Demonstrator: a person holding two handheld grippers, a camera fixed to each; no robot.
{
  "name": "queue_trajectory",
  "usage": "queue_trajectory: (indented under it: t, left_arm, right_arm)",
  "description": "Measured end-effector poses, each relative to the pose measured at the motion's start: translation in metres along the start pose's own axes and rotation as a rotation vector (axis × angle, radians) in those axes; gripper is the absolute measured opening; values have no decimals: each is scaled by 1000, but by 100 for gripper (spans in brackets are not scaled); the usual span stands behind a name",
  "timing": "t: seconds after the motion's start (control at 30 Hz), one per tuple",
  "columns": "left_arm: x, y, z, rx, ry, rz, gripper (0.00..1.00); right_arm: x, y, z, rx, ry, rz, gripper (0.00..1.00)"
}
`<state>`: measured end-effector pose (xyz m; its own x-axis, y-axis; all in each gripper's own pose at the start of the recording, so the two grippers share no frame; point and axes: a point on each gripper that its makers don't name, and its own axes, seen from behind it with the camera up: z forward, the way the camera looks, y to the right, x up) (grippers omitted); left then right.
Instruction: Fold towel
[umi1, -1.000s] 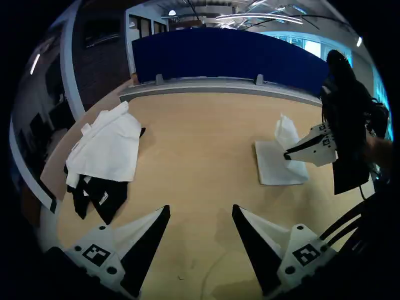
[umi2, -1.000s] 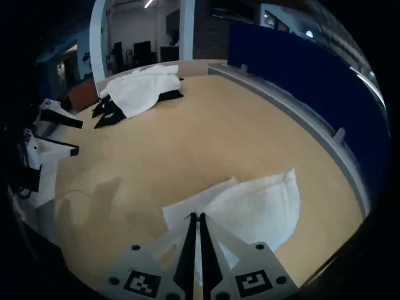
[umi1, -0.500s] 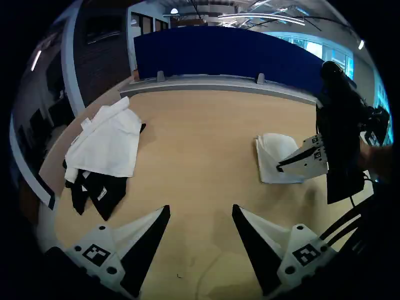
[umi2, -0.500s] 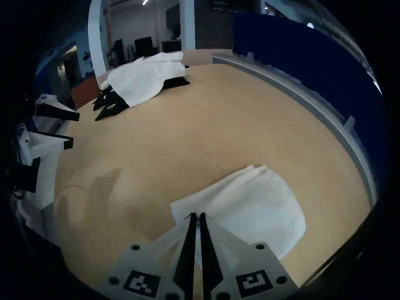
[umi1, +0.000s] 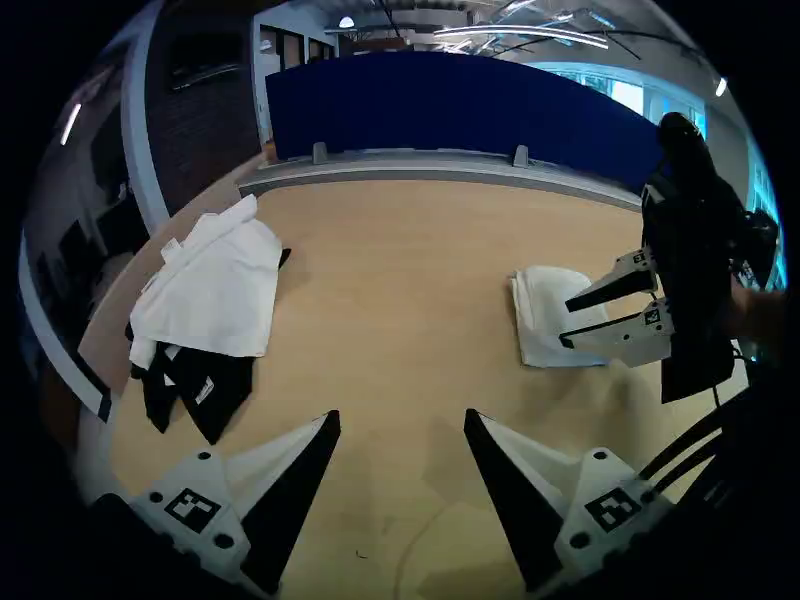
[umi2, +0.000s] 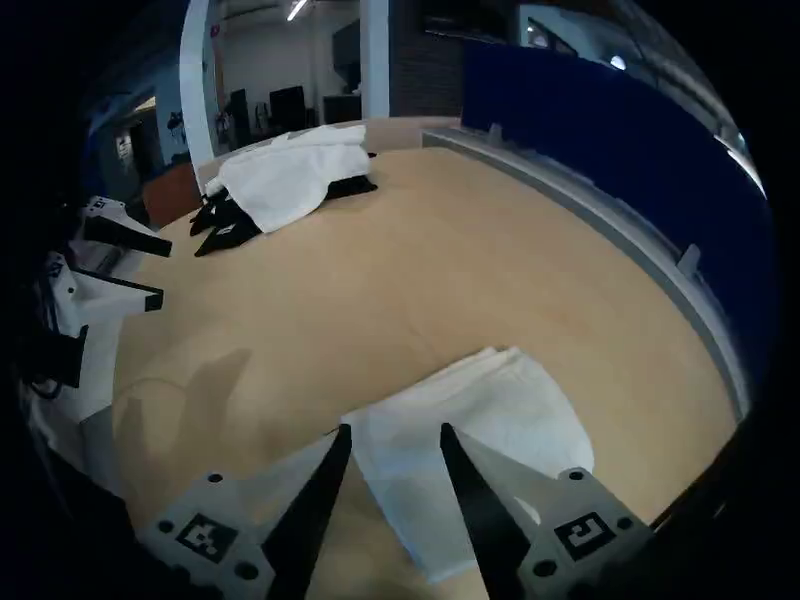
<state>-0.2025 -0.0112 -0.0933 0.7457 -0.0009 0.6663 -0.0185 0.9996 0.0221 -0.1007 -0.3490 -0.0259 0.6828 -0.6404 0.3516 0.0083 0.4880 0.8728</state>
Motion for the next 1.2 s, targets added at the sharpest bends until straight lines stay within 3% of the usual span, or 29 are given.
queue_trajectory:
  t: [0.37, 0.8, 1.0, 1.2]
  left_arm:
    - [2, 2, 1, -3, 2, 1, 92]
    - [3, 6, 1, -8, 3, 3, 92]
    - [4, 10, 3, -13, 3, 8, 92]
    - [5, 12, 2, -15, 5, 13, 92]
  right_arm:
    - [-20, 8, -13, -39, -14, 29, 69]
    - [-80, 32, -39, -127, -75, 106, 69]
    - [-94, 37, -41, -141, -95, 124, 68]
    - [-101, 38, -38, -148, -107, 126, 60]
